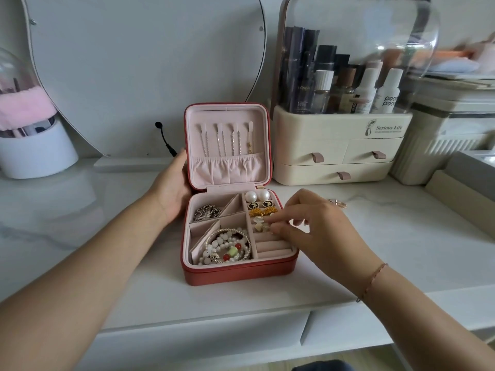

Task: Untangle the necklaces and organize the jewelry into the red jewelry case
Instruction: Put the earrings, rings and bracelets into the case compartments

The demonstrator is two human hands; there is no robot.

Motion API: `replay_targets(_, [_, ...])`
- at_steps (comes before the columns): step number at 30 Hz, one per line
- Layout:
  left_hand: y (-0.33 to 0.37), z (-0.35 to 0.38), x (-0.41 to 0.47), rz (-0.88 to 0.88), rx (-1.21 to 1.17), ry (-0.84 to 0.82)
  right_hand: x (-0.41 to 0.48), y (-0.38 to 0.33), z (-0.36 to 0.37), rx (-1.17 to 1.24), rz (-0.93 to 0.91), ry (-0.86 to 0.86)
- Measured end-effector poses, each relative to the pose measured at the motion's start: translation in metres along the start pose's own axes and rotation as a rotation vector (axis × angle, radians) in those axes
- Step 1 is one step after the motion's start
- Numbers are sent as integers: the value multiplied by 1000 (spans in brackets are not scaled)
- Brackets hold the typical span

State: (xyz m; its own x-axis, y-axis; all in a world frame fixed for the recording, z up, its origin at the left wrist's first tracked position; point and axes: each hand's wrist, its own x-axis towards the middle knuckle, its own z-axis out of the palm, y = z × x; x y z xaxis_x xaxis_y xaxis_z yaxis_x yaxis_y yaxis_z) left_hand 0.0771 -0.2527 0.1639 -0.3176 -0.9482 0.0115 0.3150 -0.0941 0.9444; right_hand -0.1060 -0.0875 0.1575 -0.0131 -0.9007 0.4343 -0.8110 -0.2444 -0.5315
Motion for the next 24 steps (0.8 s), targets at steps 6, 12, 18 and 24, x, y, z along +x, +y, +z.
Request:
replay_targets(6, [0,-1,2,-7,12,-14,-2,0,2,-37,-37,58])
replay_targets(12, [-1,-2,2,-6,32,-26,1,2,-1,-34,36,107])
replay_targets(18, [-1,-2,3,5,24,-29,6,-4,-8,-60,53,-20])
replay_targets(24, [-1,-2,3,3,-16,-17,8,-6,-12,-148,11,-84])
